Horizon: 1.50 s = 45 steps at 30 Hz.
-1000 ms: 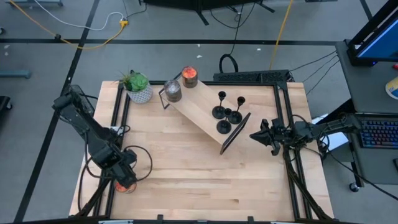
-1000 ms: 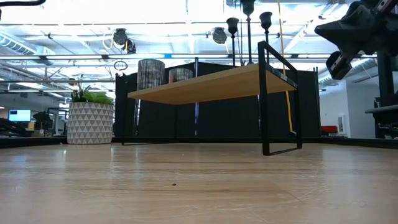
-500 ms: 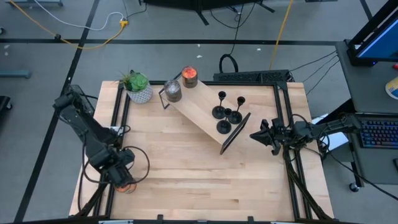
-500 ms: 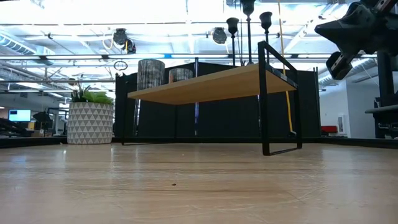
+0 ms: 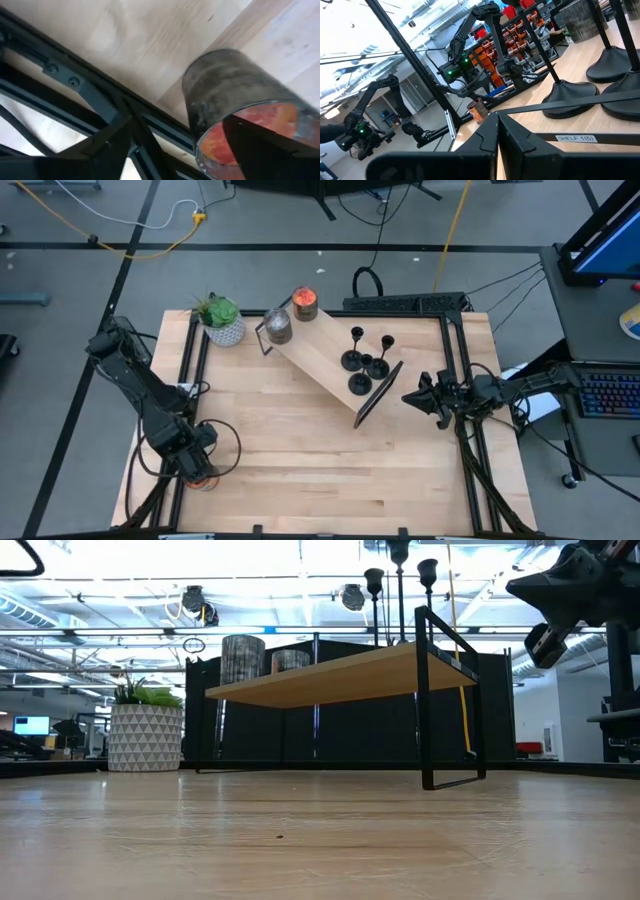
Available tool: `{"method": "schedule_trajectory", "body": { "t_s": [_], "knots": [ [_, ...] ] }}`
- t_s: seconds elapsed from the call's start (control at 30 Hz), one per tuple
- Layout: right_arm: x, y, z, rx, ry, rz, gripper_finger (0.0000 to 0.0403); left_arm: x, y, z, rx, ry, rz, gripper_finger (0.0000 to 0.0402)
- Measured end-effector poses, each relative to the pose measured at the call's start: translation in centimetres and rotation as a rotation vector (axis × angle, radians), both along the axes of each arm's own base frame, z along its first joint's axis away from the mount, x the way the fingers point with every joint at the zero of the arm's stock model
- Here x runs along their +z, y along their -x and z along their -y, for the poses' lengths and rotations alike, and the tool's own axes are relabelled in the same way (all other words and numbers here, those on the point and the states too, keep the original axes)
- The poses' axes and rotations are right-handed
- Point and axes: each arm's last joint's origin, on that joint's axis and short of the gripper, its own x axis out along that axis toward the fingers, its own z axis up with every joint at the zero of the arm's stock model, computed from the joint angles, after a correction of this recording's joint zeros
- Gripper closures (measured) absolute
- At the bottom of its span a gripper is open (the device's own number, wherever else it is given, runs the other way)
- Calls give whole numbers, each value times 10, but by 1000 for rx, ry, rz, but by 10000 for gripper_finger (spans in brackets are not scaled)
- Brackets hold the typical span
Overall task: Pick & Place candle stick holders
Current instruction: Put the orange scented candle on the shelf
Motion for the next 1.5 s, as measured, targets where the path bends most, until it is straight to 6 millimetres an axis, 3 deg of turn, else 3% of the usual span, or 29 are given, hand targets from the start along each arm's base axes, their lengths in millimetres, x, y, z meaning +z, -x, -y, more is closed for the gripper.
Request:
{"method": "schedule_trajectory", "body": {
  "t_s": [0.4,0.77,1.2,1.5],
  "knots": [
    [0,0,0,2,-18,-1,401,-13,-2,2,-16,64,39,224],
    [0,0,0,-2,-19,-1,401,-13,-4,5,-11,88,60,386],
    [0,0,0,-3,-19,-1,401,3,-15,8,38,124,122,397],
    [0,0,0,-3,-19,-1,401,53,-46,-5,161,110,371,398]
  ]
}}
